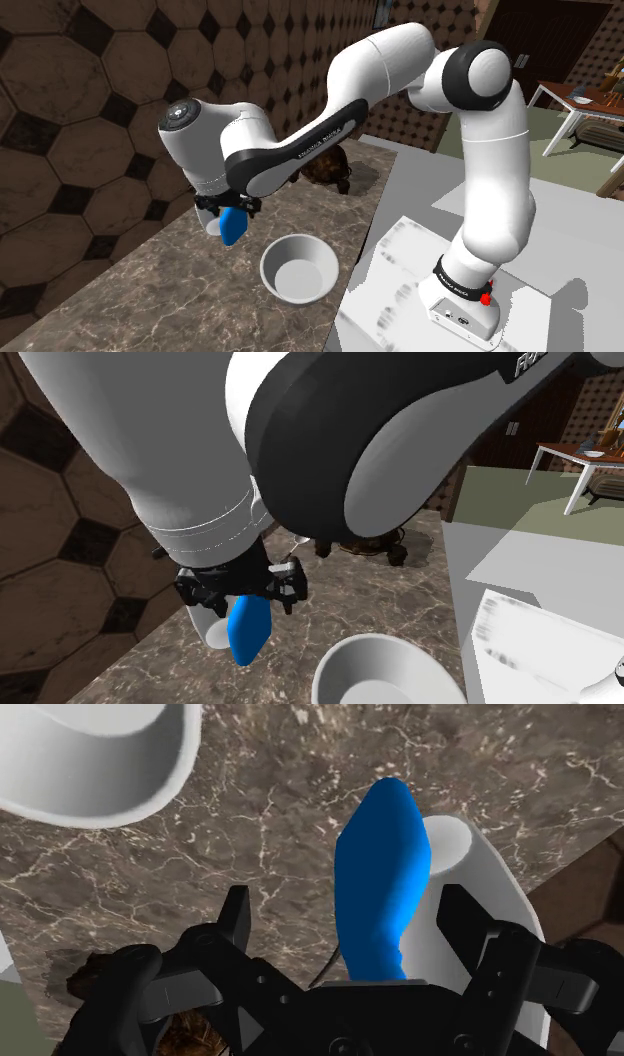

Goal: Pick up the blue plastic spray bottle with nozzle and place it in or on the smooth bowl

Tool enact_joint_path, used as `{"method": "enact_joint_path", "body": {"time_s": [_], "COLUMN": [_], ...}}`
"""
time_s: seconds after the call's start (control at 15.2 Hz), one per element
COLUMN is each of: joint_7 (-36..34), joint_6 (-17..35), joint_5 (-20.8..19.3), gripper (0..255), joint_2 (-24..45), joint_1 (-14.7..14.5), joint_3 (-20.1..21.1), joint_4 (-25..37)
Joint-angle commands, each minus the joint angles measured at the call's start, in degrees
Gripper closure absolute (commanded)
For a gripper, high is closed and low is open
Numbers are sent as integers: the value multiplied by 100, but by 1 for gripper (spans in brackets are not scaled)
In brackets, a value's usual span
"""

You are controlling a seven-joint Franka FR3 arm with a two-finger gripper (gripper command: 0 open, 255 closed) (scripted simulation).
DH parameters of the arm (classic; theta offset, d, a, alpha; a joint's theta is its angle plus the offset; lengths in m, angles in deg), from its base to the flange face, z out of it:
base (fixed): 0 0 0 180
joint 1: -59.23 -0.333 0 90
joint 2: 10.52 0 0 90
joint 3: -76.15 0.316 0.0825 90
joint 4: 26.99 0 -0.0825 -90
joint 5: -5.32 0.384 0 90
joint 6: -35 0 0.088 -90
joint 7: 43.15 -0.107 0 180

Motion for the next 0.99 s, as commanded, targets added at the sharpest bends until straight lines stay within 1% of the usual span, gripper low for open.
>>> {"method": "enact_joint_path", "body": {"time_s": [0.0,0.13,0.2,0.66,0.92], "joint_7": [-299,-470,-514,-616,-624], "joint_6": [-305,-598,-708,-329,-299], "joint_5": [-337,-564,-636,-792,-807], "gripper": [0,0,0,0,0], "joint_2": [584,1123,1329,1465,1479], "joint_1": [-504,-967,-1142,-1012,-1003], "joint_3": [-323,-606,-714,-829,-839], "joint_4": [656,1383,1683,1400,1380]}}
